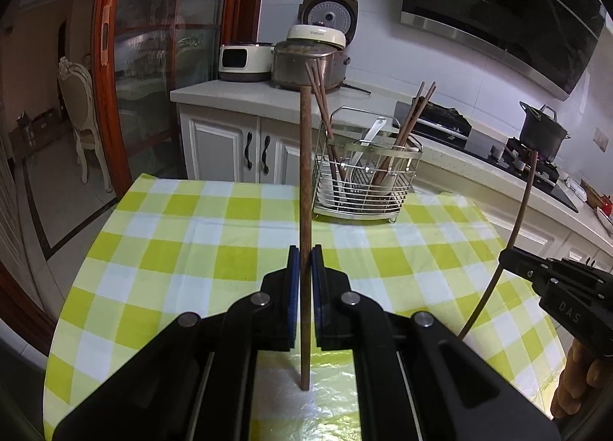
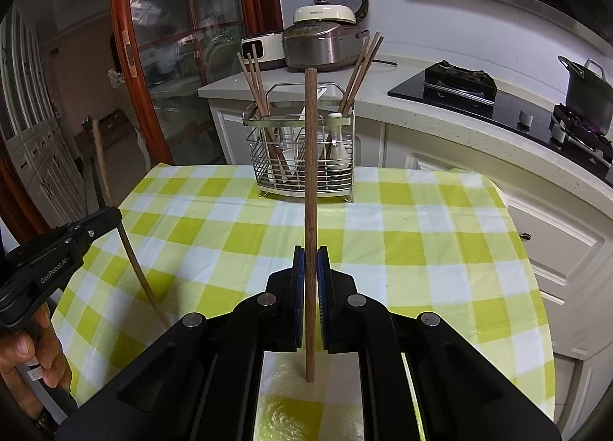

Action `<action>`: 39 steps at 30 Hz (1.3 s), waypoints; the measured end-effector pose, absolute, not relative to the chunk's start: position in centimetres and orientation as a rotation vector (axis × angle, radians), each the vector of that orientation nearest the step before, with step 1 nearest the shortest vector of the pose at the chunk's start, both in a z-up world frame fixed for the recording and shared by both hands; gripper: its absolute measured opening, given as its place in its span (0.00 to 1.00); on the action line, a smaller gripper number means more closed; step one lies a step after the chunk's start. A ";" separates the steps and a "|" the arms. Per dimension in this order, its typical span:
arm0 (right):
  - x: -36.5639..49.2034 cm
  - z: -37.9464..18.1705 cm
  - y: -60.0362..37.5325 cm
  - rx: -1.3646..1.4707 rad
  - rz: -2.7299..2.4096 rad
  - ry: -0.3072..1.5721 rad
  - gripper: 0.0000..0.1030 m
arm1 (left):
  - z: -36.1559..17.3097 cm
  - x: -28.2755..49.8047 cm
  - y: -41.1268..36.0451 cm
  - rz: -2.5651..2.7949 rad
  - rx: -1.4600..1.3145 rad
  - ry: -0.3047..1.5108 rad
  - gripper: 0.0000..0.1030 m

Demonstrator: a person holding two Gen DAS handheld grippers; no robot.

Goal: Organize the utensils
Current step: 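Lift both chopsticks upright and carry them over the wire rack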

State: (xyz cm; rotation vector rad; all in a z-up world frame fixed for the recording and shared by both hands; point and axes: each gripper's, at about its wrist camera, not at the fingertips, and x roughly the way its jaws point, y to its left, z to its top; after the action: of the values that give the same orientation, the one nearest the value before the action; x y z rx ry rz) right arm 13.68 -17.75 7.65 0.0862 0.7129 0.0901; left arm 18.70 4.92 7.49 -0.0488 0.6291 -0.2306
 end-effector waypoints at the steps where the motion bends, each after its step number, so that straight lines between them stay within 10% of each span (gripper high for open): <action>1: 13.7 7.7 -17.8 0.085 0.090 0.712 0.08 | 7.5 18.7 4.8 -0.231 -0.046 0.630 0.06; 39: 28.3 21.7 -19.9 0.061 0.051 0.460 0.08 | 22.6 32.1 0.2 -0.309 -0.114 0.271 0.06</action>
State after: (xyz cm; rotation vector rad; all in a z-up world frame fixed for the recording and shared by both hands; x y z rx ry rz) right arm 28.34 -19.85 21.74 0.0610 0.4601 0.0512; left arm 32.15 0.15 22.58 -0.1139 0.2707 -0.3087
